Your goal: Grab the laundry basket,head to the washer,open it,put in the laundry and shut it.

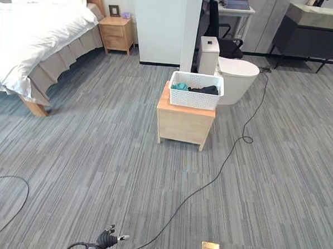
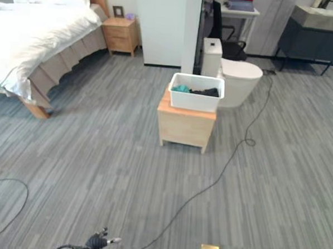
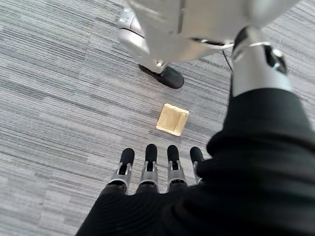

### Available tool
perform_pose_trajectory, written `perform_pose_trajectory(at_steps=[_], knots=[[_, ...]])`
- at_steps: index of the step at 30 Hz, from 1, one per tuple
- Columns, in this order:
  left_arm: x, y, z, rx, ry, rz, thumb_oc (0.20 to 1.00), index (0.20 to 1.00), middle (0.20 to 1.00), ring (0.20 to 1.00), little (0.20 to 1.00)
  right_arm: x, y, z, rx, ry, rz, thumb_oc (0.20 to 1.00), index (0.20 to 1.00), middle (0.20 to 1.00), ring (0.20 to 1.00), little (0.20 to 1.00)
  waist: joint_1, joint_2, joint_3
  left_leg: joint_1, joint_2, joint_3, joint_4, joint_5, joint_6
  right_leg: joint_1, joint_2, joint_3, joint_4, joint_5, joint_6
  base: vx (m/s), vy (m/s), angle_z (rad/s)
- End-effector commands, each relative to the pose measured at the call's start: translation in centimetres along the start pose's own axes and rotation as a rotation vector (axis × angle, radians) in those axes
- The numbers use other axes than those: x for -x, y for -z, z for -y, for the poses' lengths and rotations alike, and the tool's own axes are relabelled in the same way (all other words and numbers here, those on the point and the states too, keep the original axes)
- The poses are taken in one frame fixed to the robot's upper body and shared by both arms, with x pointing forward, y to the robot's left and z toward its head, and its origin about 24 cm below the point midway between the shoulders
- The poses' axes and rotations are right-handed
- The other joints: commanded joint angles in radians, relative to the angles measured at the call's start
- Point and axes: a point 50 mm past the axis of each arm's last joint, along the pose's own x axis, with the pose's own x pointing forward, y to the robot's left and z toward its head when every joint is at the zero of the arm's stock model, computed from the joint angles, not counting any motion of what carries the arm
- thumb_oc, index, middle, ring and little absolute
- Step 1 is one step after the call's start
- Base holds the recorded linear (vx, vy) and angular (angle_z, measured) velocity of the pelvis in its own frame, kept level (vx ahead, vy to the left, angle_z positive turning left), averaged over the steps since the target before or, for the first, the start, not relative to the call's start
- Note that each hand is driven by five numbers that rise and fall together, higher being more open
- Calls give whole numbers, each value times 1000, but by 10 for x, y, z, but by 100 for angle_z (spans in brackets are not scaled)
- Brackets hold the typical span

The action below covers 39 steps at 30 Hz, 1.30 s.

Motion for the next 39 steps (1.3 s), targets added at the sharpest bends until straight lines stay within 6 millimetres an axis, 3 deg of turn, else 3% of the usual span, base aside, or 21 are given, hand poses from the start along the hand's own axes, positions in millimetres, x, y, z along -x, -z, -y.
perform_pose_trajectory(at_steps=[1, 3, 4, 5, 9, 11, 12, 14, 16, 17, 19, 21, 24, 25, 26, 27, 29, 32, 36, 38, 39], knots=[[-3, -17, -9, 33, -21, 64, 1000, 1000, 1000, 1000, 1000, 0, -8, 18, -51, 54, 17, 1000, 1000, 1000, 1000, 1000, -8, -14, 45, -106, 59, 8, 62, 116, 34, 93, -10, -12, 32, -133, 1, 91, -46, -1], [-2, -13, -9, 60, -25, 57, 1000, 1000, 1000, 1000, 1000, 0, -15, 26, -126, 84, 47, 1000, 1000, 1000, 1000, 1000, 14, -18, 42, -189, 41, 86, -35, 74, 51, 130, -10, -18, 7, -154, 12, 217, 5, -14], [-2, -13, -9, 60, -25, 57, 1000, 1000, 1000, 1000, 1000, 0, -15, 26, -126, 84, 47, 1000, 1000, 1000, 1000, 1000, 14, -19, 42, -188, 40, 86, -36, 74, 52, 130, -11, -18, 7, -154, 12, 376, 88, -8], [-2, -10, -9, 85, -36, 47, 1000, 1000, 1000, 1000, 1000, 0, -26, 25, -155, 85, 86, 1000, 1000, 1000, 1000, 1000, 37, -14, 35, -201, 14, 82, -201, 110, 46, 154, -1, -7, -5, -172, 27, 220, 71, -6], [-1, -7, -10, 100, -55, 29, 1000, 1000, 1000, 1000, 1000, 0, -45, 26, -155, 80, 144, 1000, 1000, 1000, 1000, 1000, 66, -19, 26, -247, 2, 60, -362, 141, 34, 205, -4, 10, -5, -218, 44, 367, 97, -1], [0, -2, -13, 120, -64, 18, 1000, 1000, 1000, 1000, 1000, 0, -50, 28, -164, 73, 149, 1000, 1000, 1000, 1000, 1000, 85, -26, 3, -244, 6, 84, -376, 153, 37, 240, -9, 17, 2, -239, 60, 594, 169, -43], [2, 2, -17, 141, -87, 13, 1000, 1000, 1000, 1000, 1000, -1, -53, 9, -115, 39, 169, 1000, 1000, 1000, 1000, 1000, 107, -41, -8, -253, -3, 92, -317, 187, 51, 251, -40, 22, 59, -254, 70, 528, 179, -45], [3, 4, -21, 149, -101, 11, 1000, 1000, 1000, 1000, 1000, -1, -55, 1, -103, 16, 177, 1000, 1000, 1000, 1000, 1000, 112, -48, -11, -256, -8, 92, -275, 171, 60, 238, -54, 30, 104, -248, 75, 475, 196, -36], [5, 9, -31, 147, -126, -3, 1000, 1000, 1000, 1000, 1000, 0, -56, -12, -69, -28, 196, 1000, 1000, 1000, 1000, 1000, 110, -83, -4, -171, -76, 119, -241, 65, 134, 127, -122, 41, 435, -19, 144, 616, 340, -44], [5, 9, -31, 147, -126, -3, 1000, 1000, 1000, 1000, 1000, 0, -56, -12, -68, -27, 196, 1000, 1000, 1000, 1000, 1000, 111, -81, -6, -172, -74, 119, -242, 66, 134, 125, -120, 42, 434, -17, 144, 320, 253, -43], [4, -2, -33, 128, -121, 42, 1000, 1000, 1000, 1000, 1000, 0, -63, -7, -78, -14, 216, 1000, 1000, 1000, 1000, 1000, 84, -49, 29, -87, -95, 115, -268, 16, 181, 12, -154, 18, 689, 125, 183, 307, 224, 7], [3, -5, -33, 121, -123, 50, 1000, 1000, 1000, 1000, 1000, 0, -65, -7, -84, -11, 218, 1000, 1000, 1000, 1000, 1000, 76, -29, 38, -46, -91, 112, -290, 5, 192, -37, -187, -22, 742, 137, 185, 292, 149, 31], [3, -7, -33, 100, -117, 57, 1000, 1000, 1000, 1000, 1000, 0, -63, -6, -99, -5, 212, 1000, 1000, 1000, 1000, 1000, 44, -4, 57, 50, -87, 91, -332, -13, 183, -108, -245, -132, 651, 26, 144, 399, 27, 17], [3, -7, -33, 92, -115, 57, 1000, 1000, 1000, 1000, 1000, 0, -61, -4, -102, 2, 206, 1000, 1000, 1000, 1000, 1000, 36, 0, 60, 78, -83, 89, -339, -26, 173, -122, -247, -164, 575, -4, 136, 517, -168, 17], [4, -2, -31, 71, -106, 40, 1000, 1000, 1000, 1000, 1000, 0, -57, 1, -112, 20, 189, 1000, 1000, 1000, 1000, 1000, 30, -6, 62, 123, -81, 85, -344, -64, 149, -127, -255, -219, 343, -15, 138, 386, -161, 28], [4, -2, -31, 71, -106, 40, 1000, 1000, 1000, 1000, 1000, 0, -57, 1, -112, 21, 189, 1000, 1000, 1000, 1000, 1000, 29, -4, 64, 126, -79, 84, -344, -65, 148, -123, -253, -221, 339, -13, 137, 343, -173, 32], [5, 4, -32, 62, -116, 18, 1000, 1000, 1000, 1000, 1000, 0, -55, 4, -117, 29, 178, 1000, 1000, 1000, 1000, 1000, 21, -14, 67, 159, -88, 68, -343, -96, 137, -139, -236, -169, 179, 19, 156, 286, -126, 37], [6, 13, -31, 63, -122, -15, 1000, 1000, 1000, 1000, 1000, -1, -47, 10, -149, 37, 150, 1000, 1000, 1000, 1000, 1000, -9, -13, 61, 258, -102, 15, -359, -159, 129, -226, -233, 0, 11, 121, 205, 525, -161, 66], [9, 21, -31, 56, -119, -36, 1000, 1000, 1000, 1000, 1000, 1, -22, 22, -260, 69, 106, 1000, 1000, 1000, 1000, 1000, -55, -27, 35, 380, -76, -43, -356, -231, 106, -239, -210, 85, 46, 151, 208, 603, -275, 5], [9, 21, -34, 79, -137, -37, 1000, 1000, 1000, 1000, 1000, 1, -16, 25, -310, 75, 109, 1000, 1000, 1000, 1000, 1000, -78, -17, 15, 399, -14, -49, -302, -200, 73, -248, -162, 92, 111, 132, 185, 473, -387, 22], [8, 18, -37, 117, -153, -27, 1000, 1000, 1000, 1000, 1000, 2, -13, 30, -356, 88, 116, 1000, 1000, 1000, 1000, 1000, -82, -12, 16, 326, 40, -50, -112, -94, 51, -218, -117, 87, 153, 89, 139, 338, -358, 28]])
